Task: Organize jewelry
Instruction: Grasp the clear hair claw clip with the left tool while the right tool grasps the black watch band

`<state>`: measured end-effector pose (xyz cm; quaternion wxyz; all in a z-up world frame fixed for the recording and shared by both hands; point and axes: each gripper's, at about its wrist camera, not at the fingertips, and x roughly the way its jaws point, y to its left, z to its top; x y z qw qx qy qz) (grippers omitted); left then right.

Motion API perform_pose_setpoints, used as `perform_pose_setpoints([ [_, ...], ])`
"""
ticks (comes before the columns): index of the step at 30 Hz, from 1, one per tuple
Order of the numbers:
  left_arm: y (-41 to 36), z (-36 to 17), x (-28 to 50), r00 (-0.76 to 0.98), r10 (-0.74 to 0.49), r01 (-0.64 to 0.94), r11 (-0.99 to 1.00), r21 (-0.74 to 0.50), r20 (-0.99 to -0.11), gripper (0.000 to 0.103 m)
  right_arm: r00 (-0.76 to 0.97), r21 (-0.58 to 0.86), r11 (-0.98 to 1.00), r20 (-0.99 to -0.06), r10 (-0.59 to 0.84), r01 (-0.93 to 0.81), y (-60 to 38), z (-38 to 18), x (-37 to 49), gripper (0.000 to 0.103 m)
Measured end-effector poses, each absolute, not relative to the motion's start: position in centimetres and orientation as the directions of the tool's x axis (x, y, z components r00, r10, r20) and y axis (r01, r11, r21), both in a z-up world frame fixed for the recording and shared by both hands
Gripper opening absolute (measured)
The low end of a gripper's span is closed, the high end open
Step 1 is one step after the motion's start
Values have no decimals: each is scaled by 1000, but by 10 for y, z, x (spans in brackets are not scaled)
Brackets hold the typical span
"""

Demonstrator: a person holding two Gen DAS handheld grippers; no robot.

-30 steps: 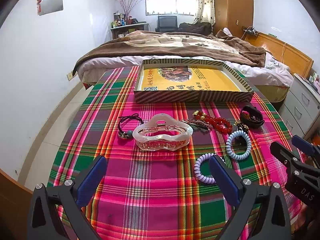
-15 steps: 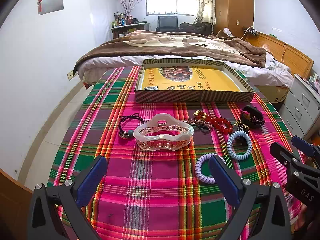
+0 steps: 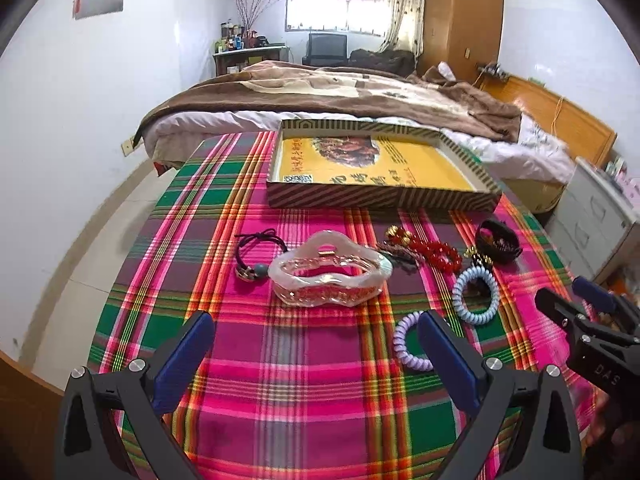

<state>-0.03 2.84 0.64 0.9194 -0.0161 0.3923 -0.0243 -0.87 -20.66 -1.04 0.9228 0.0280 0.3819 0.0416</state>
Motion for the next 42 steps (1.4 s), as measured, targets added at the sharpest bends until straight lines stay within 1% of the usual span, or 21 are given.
perform_pose_setpoints([
  [2,40,5,4,692,-73,33,997,-69,-718,103,703,84,995,-705,93,-47,-210,-12,-6,81],
  [5,50,0,9,672,-90,63,996,-64,-735,103,698,87,995,-710,93,-44,-215,-14,-3,81],
  [8,52,-6,17,650,-123,125,991,-54,-750,103,692,78,995,-716,94,-54,-217,-16,1,81],
  [11,50,-8,31,637,-169,174,982,-73,-752,103,687,80,995,-719,102,-64,-220,-19,6,81],
  [15,40,-10,50,628,-216,253,965,-67,-748,103,673,98,992,-729,125,-78,-225,-23,14,81],
  [20,31,-19,73,599,-203,280,959,-34,-774,103,670,103,993,-733,118,-63,-235,-25,23,81],
  [26,21,-29,83,568,-228,320,947,-43,-791,102,663,105,994,-742,104,-39,-245,-27,33,81],
  [28,17,-34,86,551,-233,336,941,-43,-802,96,660,108,993,-743,107,-39,-247,-28,36,81],
  [30,14,-37,87,543,-223,337,941,-33,-810,88,657,111,993,-746,107,-36,-249,-28,40,81],
  [32,13,-39,89,541,-223,333,942,-38,-811,83,657,118,992,-746,113,-37,-251,-28,43,81],
  [35,13,-39,89,544,-225,328,944,-42,-808,83,666,125,991,-737,118,-37,-254,-25,51,81],
  [40,12,-38,89,550,-229,319,946,-51,-803,83,668,90,995,-739,91,-35,-256,-23,64,80],
  [42,13,-37,89,556,-229,310,949,-57,-799,83,671,80,996,-736,87,-42,-256,-24,68,79],
])
